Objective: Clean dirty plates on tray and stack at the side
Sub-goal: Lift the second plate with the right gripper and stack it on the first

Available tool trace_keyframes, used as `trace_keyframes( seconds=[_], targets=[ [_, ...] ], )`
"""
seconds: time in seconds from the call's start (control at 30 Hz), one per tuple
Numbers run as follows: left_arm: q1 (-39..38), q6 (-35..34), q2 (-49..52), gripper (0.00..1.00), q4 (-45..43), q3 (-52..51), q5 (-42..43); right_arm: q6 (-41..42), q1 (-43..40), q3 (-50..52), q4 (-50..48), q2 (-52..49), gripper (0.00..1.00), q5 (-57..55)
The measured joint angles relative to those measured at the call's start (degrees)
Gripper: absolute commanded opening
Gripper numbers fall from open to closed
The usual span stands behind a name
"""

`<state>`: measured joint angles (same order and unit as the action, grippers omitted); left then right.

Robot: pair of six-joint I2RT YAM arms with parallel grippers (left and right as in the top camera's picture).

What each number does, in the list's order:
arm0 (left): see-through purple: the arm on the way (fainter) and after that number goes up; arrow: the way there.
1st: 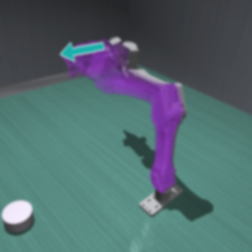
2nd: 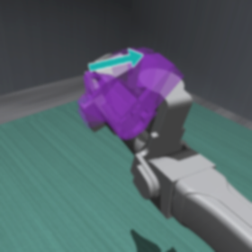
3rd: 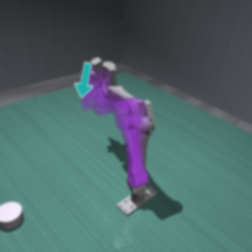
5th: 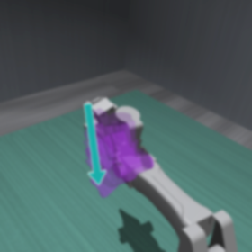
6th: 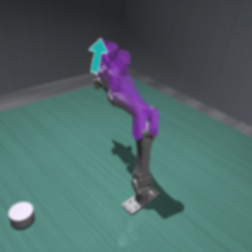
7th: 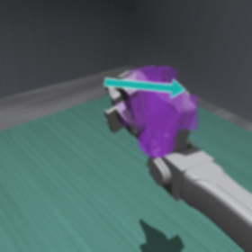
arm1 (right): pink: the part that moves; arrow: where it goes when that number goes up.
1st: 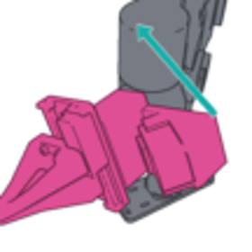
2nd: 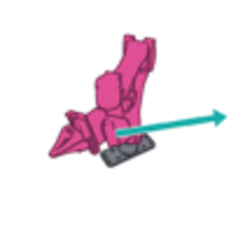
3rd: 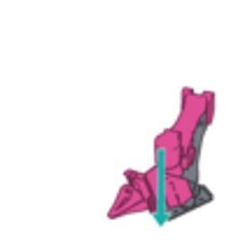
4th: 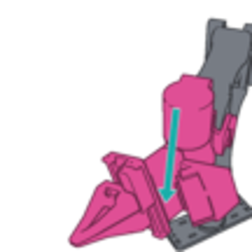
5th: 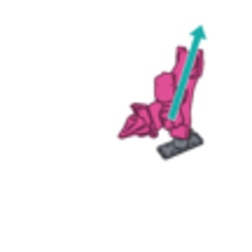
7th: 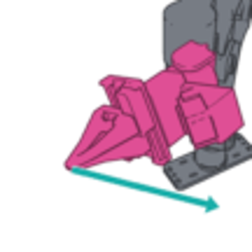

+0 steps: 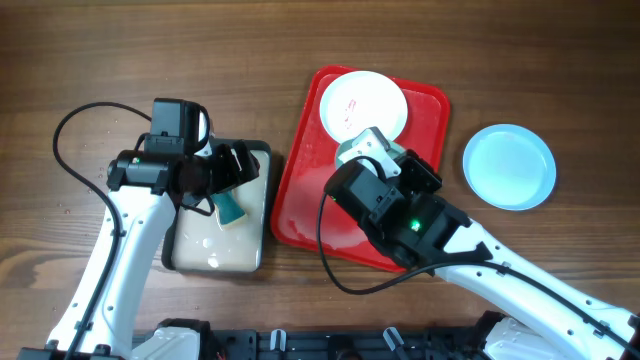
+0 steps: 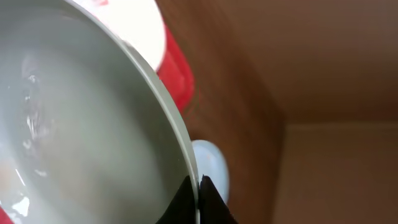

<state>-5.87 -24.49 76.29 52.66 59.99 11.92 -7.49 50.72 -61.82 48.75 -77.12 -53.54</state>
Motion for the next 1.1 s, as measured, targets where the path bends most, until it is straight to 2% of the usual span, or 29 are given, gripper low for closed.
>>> trace_keyframes(
  seconds=[0.17, 0.47, 0.73, 1.1],
  targets=[
    [0.0, 0.0, 0.0, 1.0, 0.0, 0.0, 0.0, -14.12, 0.0, 0.0, 0.11, 0.0, 0.04, -4.46],
    [0.0, 0.0, 0.0, 1.0, 0.0, 0.0, 0.0, -31.26, 0.0, 0.0, -1.51, 0.0, 0.04, -9.09],
    [0.0, 0.0, 0.0, 1.0, 0.02, 0.0, 0.0, -41.4, 0.0, 0.0, -6.01, 0.0, 0.04, -14.08],
    [0.0, 0.0, 0.0, 1.0, 0.0, 0.0, 0.0, -52.89, 3.48, -0.07, -18.82, 0.0, 0.04, -17.7]
  ],
)
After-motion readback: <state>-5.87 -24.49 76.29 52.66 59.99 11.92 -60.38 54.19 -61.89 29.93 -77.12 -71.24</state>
